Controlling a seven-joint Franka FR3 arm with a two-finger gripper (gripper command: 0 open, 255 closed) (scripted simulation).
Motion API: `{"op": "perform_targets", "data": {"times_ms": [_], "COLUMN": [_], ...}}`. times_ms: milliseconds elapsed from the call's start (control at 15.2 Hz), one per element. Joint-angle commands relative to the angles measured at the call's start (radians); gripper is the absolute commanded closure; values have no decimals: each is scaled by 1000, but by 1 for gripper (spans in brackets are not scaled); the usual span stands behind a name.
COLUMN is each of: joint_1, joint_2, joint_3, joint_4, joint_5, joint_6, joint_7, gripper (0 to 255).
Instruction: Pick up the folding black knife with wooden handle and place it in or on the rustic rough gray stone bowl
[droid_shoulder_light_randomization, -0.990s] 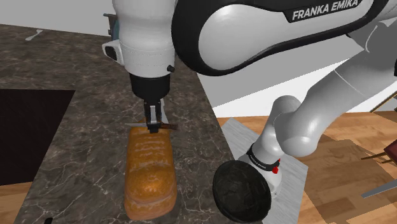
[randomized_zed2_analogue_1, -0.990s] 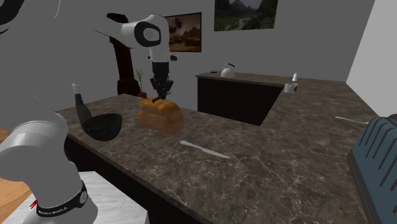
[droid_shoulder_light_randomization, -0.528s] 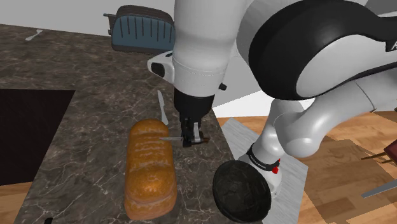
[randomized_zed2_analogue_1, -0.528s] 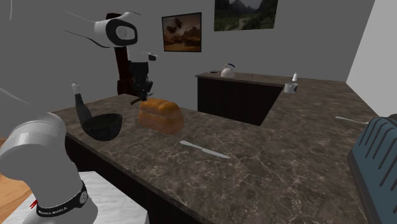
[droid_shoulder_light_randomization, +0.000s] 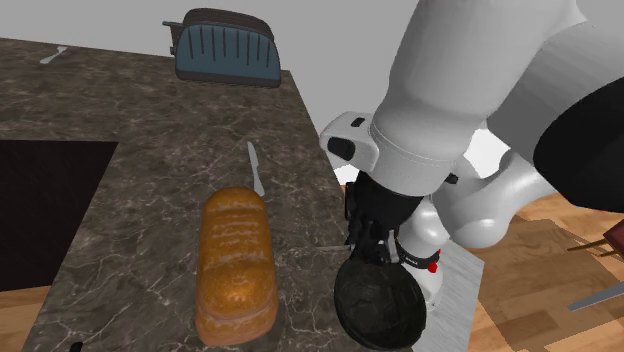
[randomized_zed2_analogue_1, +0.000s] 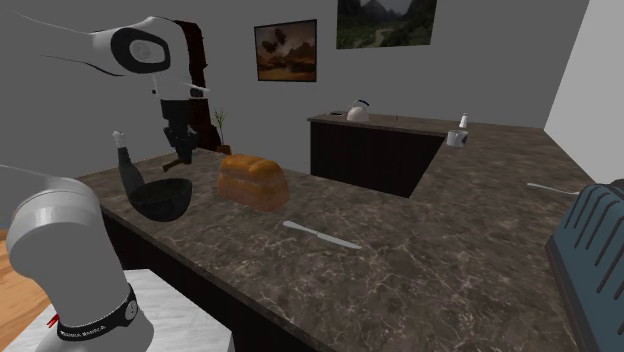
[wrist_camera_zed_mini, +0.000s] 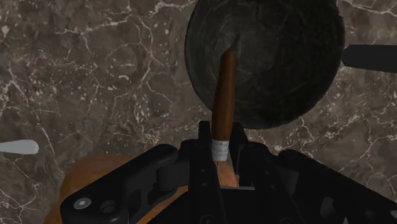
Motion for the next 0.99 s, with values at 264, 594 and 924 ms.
{"op": "perform_targets", "data": {"times_ms": [264, 594, 924], "joint_1": [112, 124, 135], "joint_2": [-193, -200, -201], "joint_3": [37, 64, 94], "joint_4": [-65, -131, -194], "joint_5": [87, 113, 142], "joint_6": [-118, -60, 2], "joint_7": [104, 99, 95], "gripper": [255, 255, 255]}}
